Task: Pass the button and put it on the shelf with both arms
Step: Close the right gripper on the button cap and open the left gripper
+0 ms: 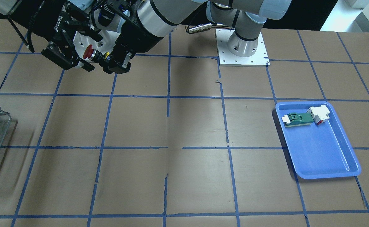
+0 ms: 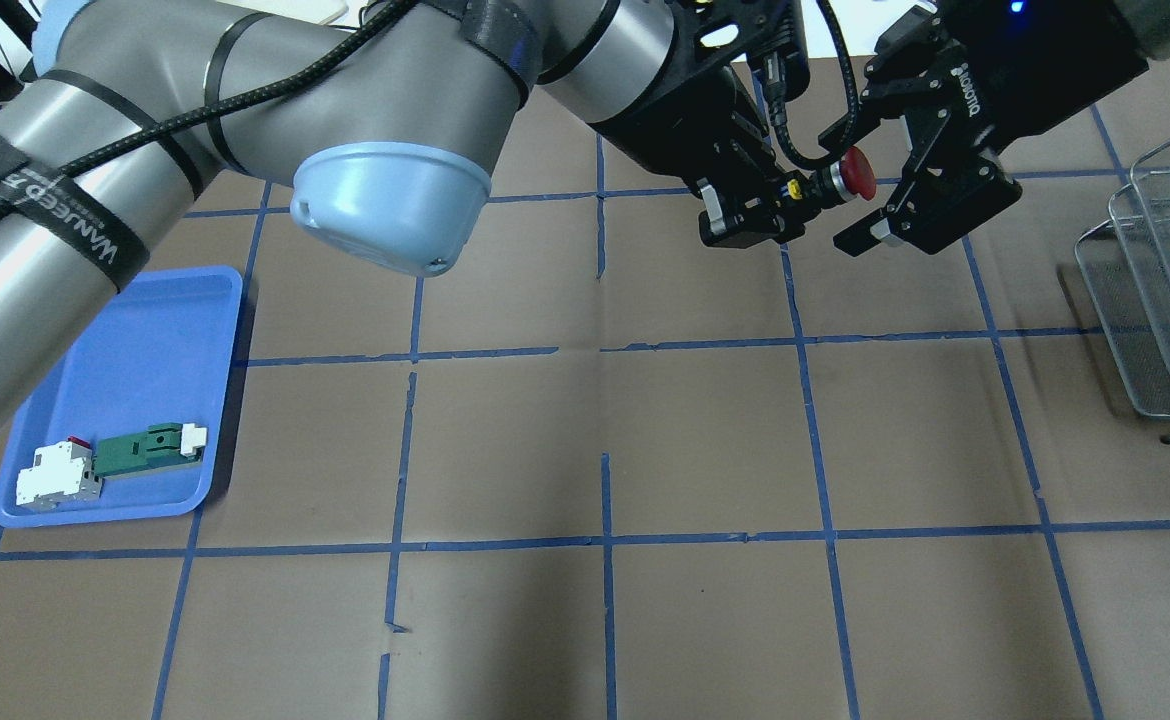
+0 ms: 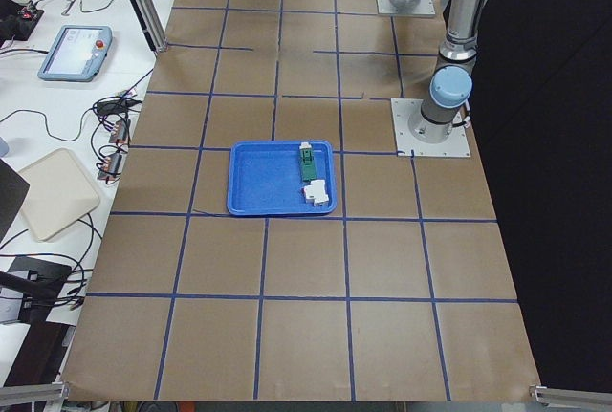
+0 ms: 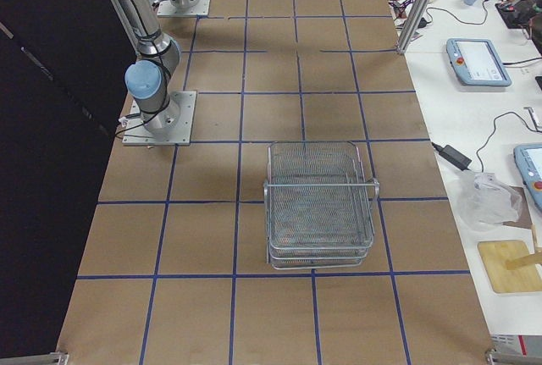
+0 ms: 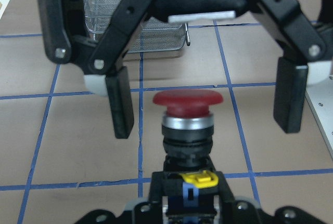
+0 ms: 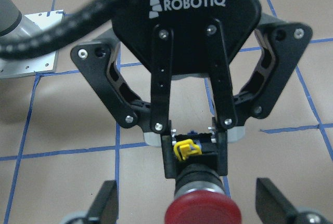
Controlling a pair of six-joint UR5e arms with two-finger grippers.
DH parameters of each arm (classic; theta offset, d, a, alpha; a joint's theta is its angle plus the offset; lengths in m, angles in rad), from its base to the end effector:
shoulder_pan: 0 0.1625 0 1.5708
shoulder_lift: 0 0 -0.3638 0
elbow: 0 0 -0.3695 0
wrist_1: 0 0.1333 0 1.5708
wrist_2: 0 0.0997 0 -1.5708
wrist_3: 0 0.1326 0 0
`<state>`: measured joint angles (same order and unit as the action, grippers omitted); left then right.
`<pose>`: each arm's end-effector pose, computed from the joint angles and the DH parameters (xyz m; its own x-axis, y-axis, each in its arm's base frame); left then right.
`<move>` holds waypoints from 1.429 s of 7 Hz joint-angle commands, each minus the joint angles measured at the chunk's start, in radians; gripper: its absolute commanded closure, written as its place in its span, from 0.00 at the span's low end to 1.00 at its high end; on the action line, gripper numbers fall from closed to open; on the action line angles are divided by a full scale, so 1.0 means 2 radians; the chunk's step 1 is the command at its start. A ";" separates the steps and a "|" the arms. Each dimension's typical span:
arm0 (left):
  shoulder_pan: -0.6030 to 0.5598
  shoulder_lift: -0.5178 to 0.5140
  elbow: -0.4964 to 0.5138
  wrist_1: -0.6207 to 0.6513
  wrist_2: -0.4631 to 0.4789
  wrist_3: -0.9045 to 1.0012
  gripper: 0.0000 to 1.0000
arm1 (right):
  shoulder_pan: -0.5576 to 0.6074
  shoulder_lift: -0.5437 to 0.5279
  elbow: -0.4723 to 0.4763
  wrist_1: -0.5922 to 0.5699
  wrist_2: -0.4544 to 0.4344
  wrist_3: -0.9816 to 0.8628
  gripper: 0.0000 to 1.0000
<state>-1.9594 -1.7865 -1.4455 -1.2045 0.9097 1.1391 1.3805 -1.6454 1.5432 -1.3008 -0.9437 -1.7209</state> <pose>-0.4148 -0.4464 0.4110 0.0520 0.9986 -0.0002 0.7584 -0.0396 -0.6505 0.1277 -0.4532 0.4405 -0.0683 -0.9946 -0.0786 -0.7957 0.1018 -0.5970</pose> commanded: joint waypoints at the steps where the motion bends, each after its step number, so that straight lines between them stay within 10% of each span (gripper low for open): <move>1: -0.001 0.001 -0.002 -0.001 0.000 0.000 1.00 | 0.000 0.000 0.000 0.000 0.001 -0.001 0.61; 3: -0.001 0.002 -0.002 -0.001 0.000 -0.001 1.00 | 0.000 0.000 -0.001 0.000 0.000 -0.001 0.94; 5: -0.003 0.008 -0.001 -0.002 0.005 -0.008 0.90 | 0.000 0.000 -0.002 0.000 0.001 0.000 1.00; 6: -0.003 0.012 -0.002 -0.005 0.007 -0.008 0.01 | 0.000 0.000 -0.002 0.000 0.000 0.000 1.00; 10: 0.004 0.030 -0.005 -0.020 0.075 -0.016 0.00 | -0.020 0.001 0.003 -0.003 -0.038 0.015 1.00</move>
<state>-1.9594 -1.7437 -1.4519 -1.2301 0.9736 1.1205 1.3697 -1.6510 1.5403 -1.3039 -0.9694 -1.6960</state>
